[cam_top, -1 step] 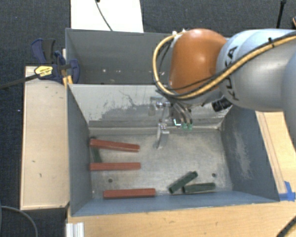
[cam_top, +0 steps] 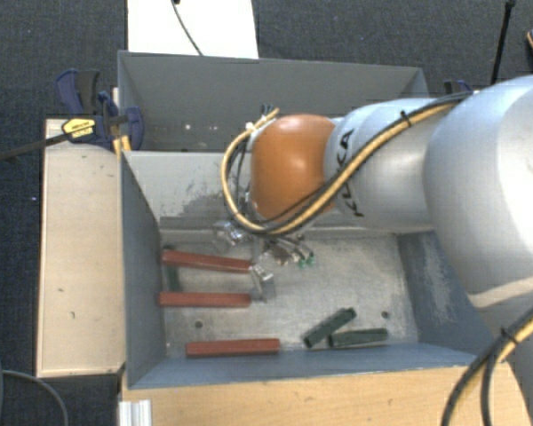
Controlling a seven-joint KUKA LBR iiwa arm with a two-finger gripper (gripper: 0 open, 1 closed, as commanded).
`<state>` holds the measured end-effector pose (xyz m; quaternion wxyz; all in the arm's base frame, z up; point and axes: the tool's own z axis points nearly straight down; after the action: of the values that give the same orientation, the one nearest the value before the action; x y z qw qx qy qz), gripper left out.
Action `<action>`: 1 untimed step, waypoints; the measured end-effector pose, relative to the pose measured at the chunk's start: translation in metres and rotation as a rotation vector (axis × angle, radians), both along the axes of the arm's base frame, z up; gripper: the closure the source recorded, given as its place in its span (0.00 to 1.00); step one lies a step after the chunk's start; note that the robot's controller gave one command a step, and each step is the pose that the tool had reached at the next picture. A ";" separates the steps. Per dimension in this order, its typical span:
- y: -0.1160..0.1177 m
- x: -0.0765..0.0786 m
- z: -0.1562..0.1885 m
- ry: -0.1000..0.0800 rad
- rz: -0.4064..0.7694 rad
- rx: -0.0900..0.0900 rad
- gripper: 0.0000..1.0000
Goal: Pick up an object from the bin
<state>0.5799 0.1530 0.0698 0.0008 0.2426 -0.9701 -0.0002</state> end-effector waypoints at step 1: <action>0.000 0.001 0.001 -0.001 -0.007 0.001 1.00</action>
Offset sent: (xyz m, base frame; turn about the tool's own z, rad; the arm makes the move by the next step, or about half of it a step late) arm 0.0000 0.0000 0.0000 0.0000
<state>0.5805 0.1527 0.0707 0.0000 0.2392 -0.9710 -0.0006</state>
